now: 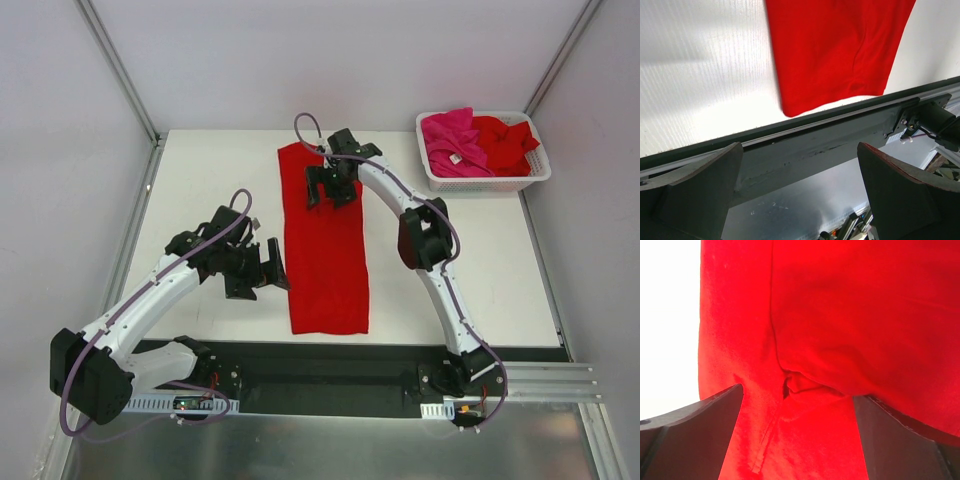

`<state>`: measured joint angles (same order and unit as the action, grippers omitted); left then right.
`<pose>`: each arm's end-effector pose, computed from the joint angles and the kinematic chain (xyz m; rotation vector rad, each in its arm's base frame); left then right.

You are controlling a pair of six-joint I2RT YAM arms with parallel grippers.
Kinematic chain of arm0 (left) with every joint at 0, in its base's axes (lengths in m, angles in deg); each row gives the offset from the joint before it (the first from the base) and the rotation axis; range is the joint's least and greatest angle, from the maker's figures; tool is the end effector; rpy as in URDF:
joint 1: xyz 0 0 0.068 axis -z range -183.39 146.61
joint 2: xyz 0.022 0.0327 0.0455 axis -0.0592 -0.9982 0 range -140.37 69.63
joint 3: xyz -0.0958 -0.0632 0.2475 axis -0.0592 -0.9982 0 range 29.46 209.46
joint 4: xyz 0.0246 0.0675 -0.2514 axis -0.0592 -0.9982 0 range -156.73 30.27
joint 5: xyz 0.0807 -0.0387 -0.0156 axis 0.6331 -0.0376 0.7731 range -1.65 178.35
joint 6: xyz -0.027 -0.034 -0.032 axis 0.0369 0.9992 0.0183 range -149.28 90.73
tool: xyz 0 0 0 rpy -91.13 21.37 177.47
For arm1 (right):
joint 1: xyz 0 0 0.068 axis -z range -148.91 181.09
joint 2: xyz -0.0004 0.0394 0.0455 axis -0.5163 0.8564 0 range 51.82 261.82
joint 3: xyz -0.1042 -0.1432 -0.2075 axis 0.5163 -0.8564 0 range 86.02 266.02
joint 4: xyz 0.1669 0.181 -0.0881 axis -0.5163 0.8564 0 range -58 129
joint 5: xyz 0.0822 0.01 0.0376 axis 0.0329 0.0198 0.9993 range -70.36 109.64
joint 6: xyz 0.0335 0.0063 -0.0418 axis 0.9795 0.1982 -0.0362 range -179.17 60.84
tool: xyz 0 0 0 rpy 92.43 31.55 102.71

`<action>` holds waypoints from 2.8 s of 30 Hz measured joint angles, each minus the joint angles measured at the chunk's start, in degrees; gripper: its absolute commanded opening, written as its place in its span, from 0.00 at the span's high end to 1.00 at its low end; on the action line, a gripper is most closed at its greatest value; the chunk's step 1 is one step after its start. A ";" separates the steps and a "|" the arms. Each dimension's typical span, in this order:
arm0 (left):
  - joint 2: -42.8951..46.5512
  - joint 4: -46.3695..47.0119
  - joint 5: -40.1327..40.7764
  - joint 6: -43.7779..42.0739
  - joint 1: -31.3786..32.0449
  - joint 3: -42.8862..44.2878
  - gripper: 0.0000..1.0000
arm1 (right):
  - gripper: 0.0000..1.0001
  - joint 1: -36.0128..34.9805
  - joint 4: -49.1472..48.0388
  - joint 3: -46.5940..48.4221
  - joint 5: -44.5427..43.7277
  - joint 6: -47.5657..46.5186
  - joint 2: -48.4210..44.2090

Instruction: Fold and stack the t-shirts

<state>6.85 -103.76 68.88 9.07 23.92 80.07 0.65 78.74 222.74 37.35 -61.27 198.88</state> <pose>0.1822 -0.1073 0.2659 -0.1196 2.7058 -0.8353 0.4704 0.2890 0.1814 -0.8432 2.4621 0.5809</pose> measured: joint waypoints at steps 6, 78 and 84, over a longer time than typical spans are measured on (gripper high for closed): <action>-0.57 0.02 -0.04 -0.02 0.00 0.00 0.01 | 0.04 2.27 -3.45 1.20 0.35 1.07 1.05; -3.17 66.03 -21.09 22.62 2.75 -39.91 0.01 | 0.01 10.43 -39.95 -119.80 29.57 20.96 -84.17; -5.27 67.21 -21.16 22.84 3.10 -39.60 0.01 | 0.02 10.34 -52.54 -121.39 33.35 25.55 -78.16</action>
<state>1.58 -36.55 47.73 31.91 27.02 40.47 10.99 26.20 101.35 70.70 -35.72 120.72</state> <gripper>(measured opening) 0.993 0.985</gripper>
